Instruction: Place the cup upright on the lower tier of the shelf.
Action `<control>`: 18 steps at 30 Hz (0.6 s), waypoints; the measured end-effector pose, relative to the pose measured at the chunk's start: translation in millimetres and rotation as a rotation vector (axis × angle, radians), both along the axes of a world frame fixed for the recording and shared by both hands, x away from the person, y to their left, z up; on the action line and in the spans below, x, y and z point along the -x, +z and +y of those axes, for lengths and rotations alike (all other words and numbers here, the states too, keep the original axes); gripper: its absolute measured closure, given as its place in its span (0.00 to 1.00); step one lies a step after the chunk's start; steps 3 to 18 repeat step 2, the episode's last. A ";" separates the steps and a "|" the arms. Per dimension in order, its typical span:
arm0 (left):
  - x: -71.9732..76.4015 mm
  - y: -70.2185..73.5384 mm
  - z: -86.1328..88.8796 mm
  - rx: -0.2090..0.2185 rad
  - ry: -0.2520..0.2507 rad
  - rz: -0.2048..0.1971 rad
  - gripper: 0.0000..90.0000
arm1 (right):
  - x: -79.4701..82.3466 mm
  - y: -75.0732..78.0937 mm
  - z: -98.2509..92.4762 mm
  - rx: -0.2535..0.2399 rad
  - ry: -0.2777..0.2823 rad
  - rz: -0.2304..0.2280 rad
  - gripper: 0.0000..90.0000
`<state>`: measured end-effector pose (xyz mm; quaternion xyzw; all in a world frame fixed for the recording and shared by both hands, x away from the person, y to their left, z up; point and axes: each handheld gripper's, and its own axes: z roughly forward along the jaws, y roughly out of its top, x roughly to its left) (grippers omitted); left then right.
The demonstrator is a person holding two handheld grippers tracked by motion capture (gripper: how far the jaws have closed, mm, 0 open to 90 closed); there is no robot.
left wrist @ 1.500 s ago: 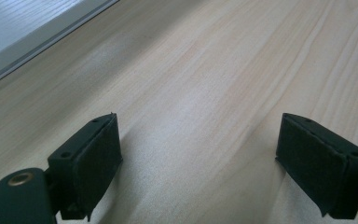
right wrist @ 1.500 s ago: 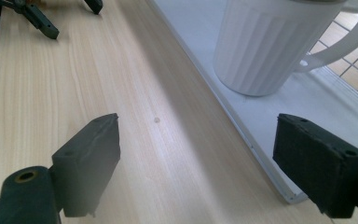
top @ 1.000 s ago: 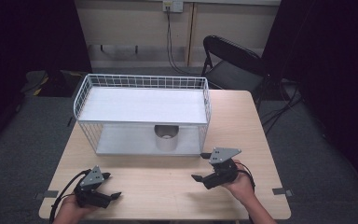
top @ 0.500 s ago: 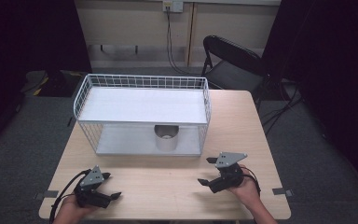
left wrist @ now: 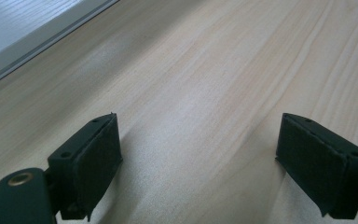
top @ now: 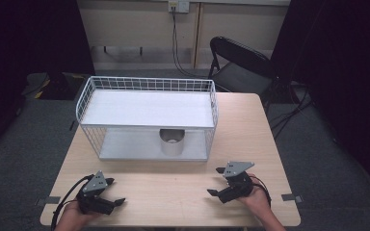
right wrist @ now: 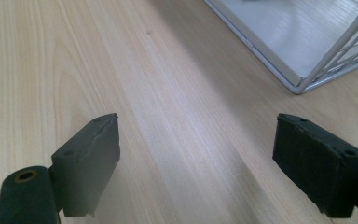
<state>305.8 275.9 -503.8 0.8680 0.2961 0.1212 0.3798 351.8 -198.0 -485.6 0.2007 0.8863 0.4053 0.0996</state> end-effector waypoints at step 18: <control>0.0 0.0 0.0 0.000 0.000 0.000 0.15 | -0.1 -1.0 1.2 0.008 0.005 0.010 0.16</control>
